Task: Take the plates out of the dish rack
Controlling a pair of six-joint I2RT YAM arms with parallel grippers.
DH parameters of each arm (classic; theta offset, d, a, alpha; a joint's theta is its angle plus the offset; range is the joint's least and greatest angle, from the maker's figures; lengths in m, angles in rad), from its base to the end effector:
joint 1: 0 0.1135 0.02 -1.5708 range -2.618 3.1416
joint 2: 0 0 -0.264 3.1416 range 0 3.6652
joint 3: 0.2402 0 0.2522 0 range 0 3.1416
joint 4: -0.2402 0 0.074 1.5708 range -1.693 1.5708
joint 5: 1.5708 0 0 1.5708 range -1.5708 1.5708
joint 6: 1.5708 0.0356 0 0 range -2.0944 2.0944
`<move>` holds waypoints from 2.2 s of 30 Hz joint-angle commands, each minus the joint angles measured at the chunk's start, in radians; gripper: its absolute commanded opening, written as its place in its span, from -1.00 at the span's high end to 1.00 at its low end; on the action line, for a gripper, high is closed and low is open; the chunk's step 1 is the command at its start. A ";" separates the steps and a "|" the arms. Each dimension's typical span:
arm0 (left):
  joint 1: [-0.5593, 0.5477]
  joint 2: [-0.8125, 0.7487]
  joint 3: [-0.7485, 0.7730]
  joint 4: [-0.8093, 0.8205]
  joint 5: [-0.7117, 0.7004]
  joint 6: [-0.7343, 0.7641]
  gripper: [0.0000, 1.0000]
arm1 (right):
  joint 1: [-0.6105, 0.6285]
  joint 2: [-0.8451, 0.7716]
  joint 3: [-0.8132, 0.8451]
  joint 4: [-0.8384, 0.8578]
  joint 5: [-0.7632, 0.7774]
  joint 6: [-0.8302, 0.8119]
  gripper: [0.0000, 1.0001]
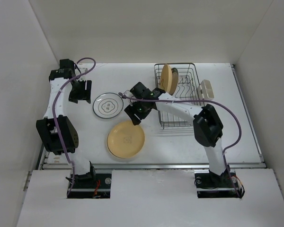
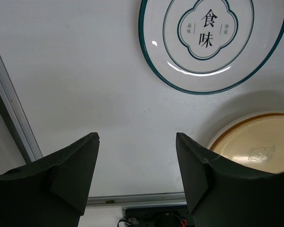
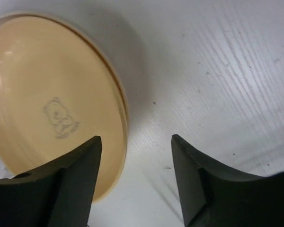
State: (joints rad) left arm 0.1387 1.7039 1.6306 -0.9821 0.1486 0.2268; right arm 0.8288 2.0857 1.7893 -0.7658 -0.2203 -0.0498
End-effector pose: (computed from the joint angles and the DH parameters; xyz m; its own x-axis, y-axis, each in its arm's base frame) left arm 0.3549 0.0442 0.3220 -0.8542 0.1053 -0.5092 0.1310 0.9913 -0.0147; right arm 0.3016 0.3405 0.2341 -0.5501 -0.6719 -0.4959 -0.8196 0.5482 0.1664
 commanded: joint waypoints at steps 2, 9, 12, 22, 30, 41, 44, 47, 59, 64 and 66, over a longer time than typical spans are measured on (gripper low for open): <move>-0.001 -0.050 0.015 -0.017 -0.012 0.000 -0.26 | 0.055 -0.024 0.033 -0.007 0.185 -0.024 -0.41; -0.001 -0.050 0.015 -0.017 -0.012 0.000 -0.26 | 0.055 -0.143 0.091 0.052 0.334 0.033 -0.54; -0.001 -0.050 0.015 -0.017 -0.012 0.000 -0.26 | 0.023 -0.235 0.091 0.101 0.438 0.114 -0.66; -0.001 -0.069 0.015 -0.017 -0.012 0.009 -0.26 | -0.379 -0.374 0.172 0.044 0.552 0.521 -0.26; -0.001 -0.078 0.006 -0.017 0.006 0.009 -0.26 | -0.533 -0.141 0.231 0.000 0.309 0.527 -0.53; -0.001 -0.087 -0.032 -0.026 0.005 0.009 -0.28 | -0.554 0.000 0.191 0.034 0.303 0.485 0.66; -0.001 -0.087 -0.032 -0.026 0.005 0.009 -0.28 | -0.554 -0.027 0.200 0.034 0.329 0.475 1.00; -0.001 -0.087 -0.032 -0.026 0.005 0.009 -0.28 | -0.539 -0.076 0.231 0.022 0.421 0.453 1.00; -0.001 -0.099 -0.005 -0.026 0.081 0.031 -0.45 | -0.370 -0.211 0.348 -0.066 1.300 0.421 1.00; -0.001 -0.139 -0.005 -0.015 0.259 0.077 -0.56 | -0.370 -0.384 0.236 0.175 0.913 0.325 1.00; -0.001 -0.168 -0.014 -0.026 0.419 0.117 -0.65 | -0.370 -0.450 0.179 0.253 0.621 0.277 1.00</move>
State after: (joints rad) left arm 0.1398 1.6203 1.6016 -0.9920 0.3374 0.2787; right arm 0.4526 1.7416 2.0106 -0.7143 0.7326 0.3088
